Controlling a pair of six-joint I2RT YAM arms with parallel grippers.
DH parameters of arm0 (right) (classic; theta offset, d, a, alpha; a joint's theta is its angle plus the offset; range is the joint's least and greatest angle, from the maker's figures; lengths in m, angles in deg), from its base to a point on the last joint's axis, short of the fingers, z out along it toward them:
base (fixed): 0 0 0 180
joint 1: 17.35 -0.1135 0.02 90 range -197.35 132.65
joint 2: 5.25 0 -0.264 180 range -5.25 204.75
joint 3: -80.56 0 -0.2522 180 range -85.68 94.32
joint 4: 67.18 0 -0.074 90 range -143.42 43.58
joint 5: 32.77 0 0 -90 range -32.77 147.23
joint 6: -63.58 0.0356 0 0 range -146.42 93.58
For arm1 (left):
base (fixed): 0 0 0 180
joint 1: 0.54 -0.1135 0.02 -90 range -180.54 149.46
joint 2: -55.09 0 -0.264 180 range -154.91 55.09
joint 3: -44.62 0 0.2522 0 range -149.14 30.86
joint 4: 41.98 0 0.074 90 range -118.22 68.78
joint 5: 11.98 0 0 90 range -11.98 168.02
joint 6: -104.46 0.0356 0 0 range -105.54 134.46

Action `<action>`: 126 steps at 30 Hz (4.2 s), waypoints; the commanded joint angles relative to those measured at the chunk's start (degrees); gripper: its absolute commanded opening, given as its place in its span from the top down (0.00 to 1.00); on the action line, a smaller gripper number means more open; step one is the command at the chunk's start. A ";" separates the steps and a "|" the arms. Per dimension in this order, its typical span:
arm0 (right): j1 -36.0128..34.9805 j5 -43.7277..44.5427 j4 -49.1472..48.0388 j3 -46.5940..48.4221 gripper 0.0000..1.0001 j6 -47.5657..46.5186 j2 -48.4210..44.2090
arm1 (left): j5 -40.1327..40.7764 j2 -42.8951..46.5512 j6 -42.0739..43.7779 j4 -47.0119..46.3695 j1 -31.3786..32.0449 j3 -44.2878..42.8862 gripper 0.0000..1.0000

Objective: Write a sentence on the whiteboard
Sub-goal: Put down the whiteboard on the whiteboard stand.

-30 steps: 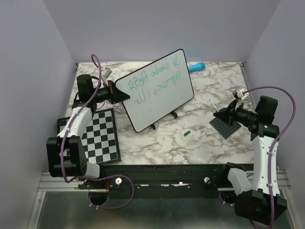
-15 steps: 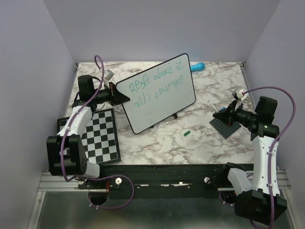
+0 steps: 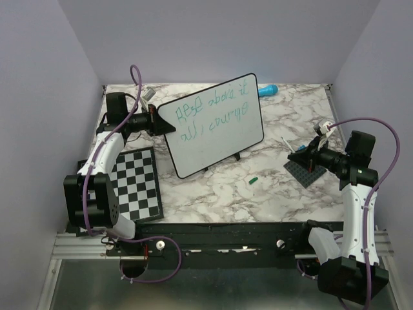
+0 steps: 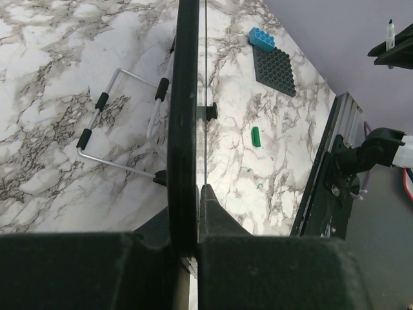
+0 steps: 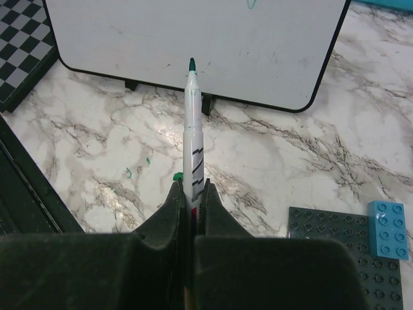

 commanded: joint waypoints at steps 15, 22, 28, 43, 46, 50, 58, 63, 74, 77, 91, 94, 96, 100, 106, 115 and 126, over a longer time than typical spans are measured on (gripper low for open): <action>0.35 -2.57 2.35 -0.60 0.99 -1.83 0.25 | -3.15 -5.17 8.27 7.65 -2.07 -13.40 1.00; 0.35 -2.57 2.27 -0.60 0.99 -1.92 0.34 | -5.35 -6.84 6.59 6.16 -2.42 -15.69 1.00; 0.35 -2.66 2.44 -0.69 1.00 -1.92 0.60 | -7.36 -11.05 6.50 6.33 -2.95 -18.76 1.00; 0.35 -2.66 2.79 -0.61 1.00 -2.27 1.13 | -12.89 -13.08 8.96 10.99 -4.27 -25.71 1.00; 0.35 -2.66 2.97 -0.69 1.00 -2.45 1.40 | -15.44 -12.90 8.79 10.99 -4.35 -26.23 1.00; 0.35 -2.74 3.32 -0.60 0.99 -2.62 1.66 | -15.11 -12.81 12.47 12.56 -4.62 -26.06 1.00; 0.35 -2.66 3.50 -0.52 0.99 -2.97 2.19 | -12.56 -16.77 25.30 21.79 -5.15 -25.19 1.00; 0.35 -2.74 3.58 -0.43 0.99 -3.15 2.63 | -6.85 -17.03 32.86 24.35 -5.50 -21.15 1.00; 0.35 -3.10 3.76 -0.43 1.00 -3.41 2.72 | -1.31 -10.36 25.23 7.22 -6.73 -5.94 0.73; 0.35 -3.18 3.85 -0.43 0.99 -3.33 2.54 | -0.87 -10.09 23.30 6.43 -7.08 -6.46 0.62; 0.35 -3.36 4.02 -0.52 1.00 -3.50 2.28 | 3.79 -8.07 19.95 3.87 -8.05 -5.50 0.46; 0.35 -3.45 4.02 -0.43 0.99 -3.50 2.27 | 4.93 -6.93 19.34 2.38 -8.57 -4.00 0.44; 0.35 -3.54 4.02 -0.43 0.99 -3.50 2.19 | 5.73 -5.79 18.64 0.71 -8.66 -2.60 0.42; 0.35 -3.62 4.11 -0.43 0.99 -3.59 2.01 | 7.13 -4.12 17.49 -1.14 -9.28 -0.93 0.39; 0.35 -3.80 4.29 -0.43 1.00 -3.77 1.57 | 8.36 -1.83 16.26 -3.07 -9.54 0.74 0.34; 0.35 -4.06 4.46 -0.43 0.99 -3.94 1.22 | 10.65 2.38 11.96 -7.11 -10.77 4.43 0.09; 0.35 -4.50 4.73 -0.34 0.99 -4.38 0.78 | 26.80 14.32 -2.36 -12.56 -17.00 11.72 0.02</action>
